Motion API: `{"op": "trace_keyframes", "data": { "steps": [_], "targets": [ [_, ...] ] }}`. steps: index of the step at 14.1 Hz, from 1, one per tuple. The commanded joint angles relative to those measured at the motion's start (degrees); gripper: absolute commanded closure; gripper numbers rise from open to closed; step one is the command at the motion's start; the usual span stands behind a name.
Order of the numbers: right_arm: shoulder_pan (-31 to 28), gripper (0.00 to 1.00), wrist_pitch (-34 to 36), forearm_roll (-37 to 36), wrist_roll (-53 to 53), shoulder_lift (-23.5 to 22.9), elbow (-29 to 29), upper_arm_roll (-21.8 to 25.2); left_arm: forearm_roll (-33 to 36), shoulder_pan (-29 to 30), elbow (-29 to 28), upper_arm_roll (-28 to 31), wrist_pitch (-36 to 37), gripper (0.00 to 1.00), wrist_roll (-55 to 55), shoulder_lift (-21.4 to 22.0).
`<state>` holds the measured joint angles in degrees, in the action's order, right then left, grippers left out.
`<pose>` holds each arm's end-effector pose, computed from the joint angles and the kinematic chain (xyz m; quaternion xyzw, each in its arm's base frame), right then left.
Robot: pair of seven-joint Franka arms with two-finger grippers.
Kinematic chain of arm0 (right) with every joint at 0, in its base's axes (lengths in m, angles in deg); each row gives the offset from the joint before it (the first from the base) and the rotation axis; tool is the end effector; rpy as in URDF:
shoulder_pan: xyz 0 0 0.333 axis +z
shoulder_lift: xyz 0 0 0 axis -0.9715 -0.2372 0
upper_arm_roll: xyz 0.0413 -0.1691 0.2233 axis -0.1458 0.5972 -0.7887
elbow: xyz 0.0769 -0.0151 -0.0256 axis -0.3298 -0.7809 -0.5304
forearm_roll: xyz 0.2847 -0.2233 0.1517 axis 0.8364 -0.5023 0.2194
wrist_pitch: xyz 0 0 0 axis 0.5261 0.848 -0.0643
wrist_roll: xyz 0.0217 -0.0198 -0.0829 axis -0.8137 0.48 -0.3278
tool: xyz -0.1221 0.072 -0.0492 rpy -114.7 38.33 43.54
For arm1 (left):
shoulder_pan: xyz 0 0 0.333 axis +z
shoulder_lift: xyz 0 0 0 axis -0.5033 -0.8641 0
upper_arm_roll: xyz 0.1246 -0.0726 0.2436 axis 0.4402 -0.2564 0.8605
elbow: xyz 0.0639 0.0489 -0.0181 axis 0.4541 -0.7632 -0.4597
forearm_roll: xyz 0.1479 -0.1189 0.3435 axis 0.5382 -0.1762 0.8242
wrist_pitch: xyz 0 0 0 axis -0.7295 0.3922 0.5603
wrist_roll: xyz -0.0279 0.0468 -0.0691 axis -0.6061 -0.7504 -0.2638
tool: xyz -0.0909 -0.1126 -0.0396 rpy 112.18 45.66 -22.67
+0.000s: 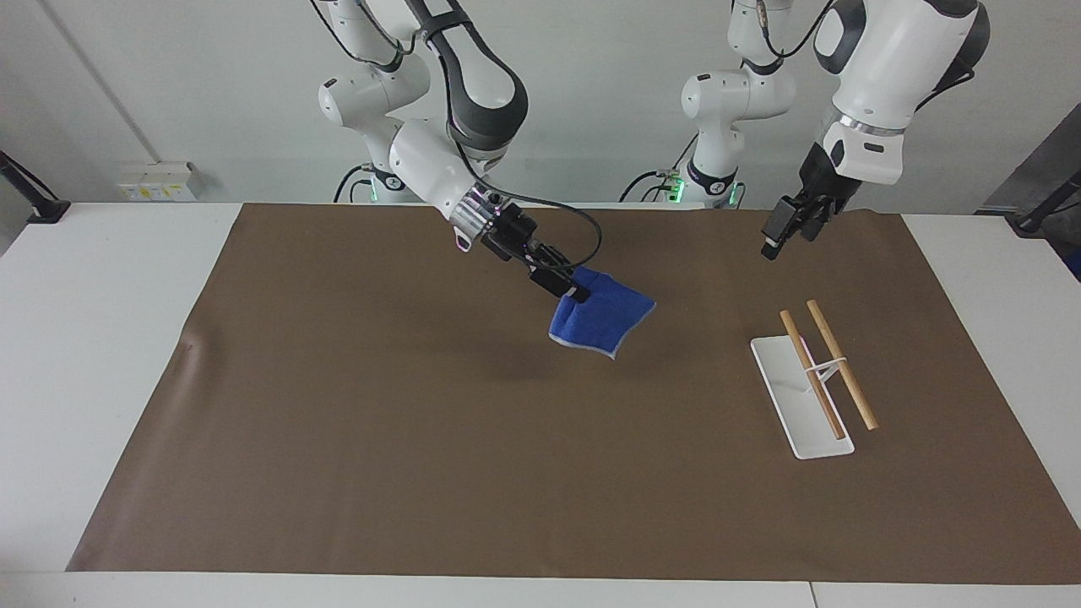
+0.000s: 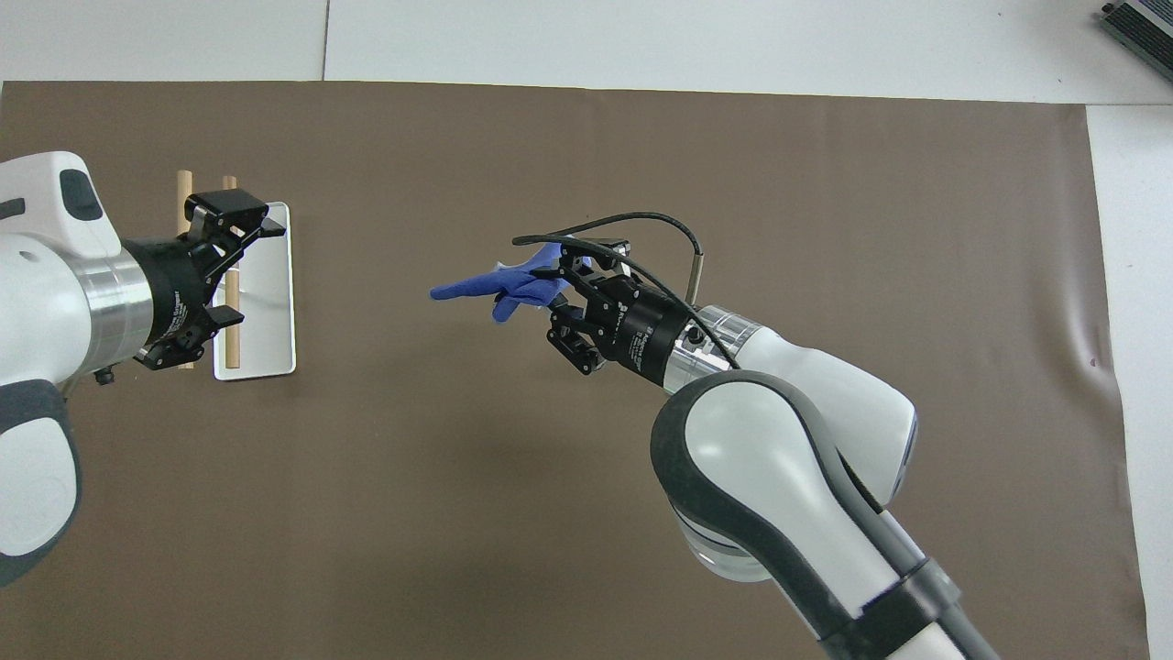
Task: Right arm passes towel to left arm to hang
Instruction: 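Close the left gripper on the towel held by the right gripper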
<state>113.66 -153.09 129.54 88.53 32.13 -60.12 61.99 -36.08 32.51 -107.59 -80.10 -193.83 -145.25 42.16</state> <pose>0.5360 0.3395 0.4046 -0.6454 0.5538 0.0774 0.5203 0.5415 -0.1453 0.5127 0.8553 0.4723 0.1322 0.1672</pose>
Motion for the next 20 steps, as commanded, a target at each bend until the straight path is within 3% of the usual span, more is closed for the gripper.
{"op": "trace_keyframes", "data": {
  "steps": [1,3,6,11,18,20],
  "targets": [
    [-0.1,1.0,-1.6,1.2,0.9,-0.3,0.8,-1.5,-0.9,-0.5,-3.7,0.6,-8.7,0.0,-12.1,2.0],
    [-0.1,1.0,-3.4,1.9,1.2,-0.3,0.8,-2.7,-0.9,-0.5,-5.7,-0.7,-12.2,0.0,-17.7,1.3],
    [-0.1,1.0,-4.0,3.7,1.5,-0.5,1.5,-3.3,-0.9,-0.4,-8.1,-5.5,-19.6,0.0,-24.4,-3.3],
    [-0.1,1.0,-4.0,4.7,4.2,-0.5,1.9,-3.6,-0.9,-0.4,-7.9,-8.9,-22.7,0.0,-32.2,-5.4],
    [0.3,1.0,-6.0,8.1,4.1,-0.6,2.4,-4.9,-0.9,-0.5,-7.3,-11.4,-25.9,0.0,-34.3,-8.3],
    [0.4,1.0,-6.0,8.1,4.0,-0.6,2.4,-4.9,-0.9,-0.5,-7.2,-11.5,-25.7,0.33,-33.7,-8.4]
  ]
}}
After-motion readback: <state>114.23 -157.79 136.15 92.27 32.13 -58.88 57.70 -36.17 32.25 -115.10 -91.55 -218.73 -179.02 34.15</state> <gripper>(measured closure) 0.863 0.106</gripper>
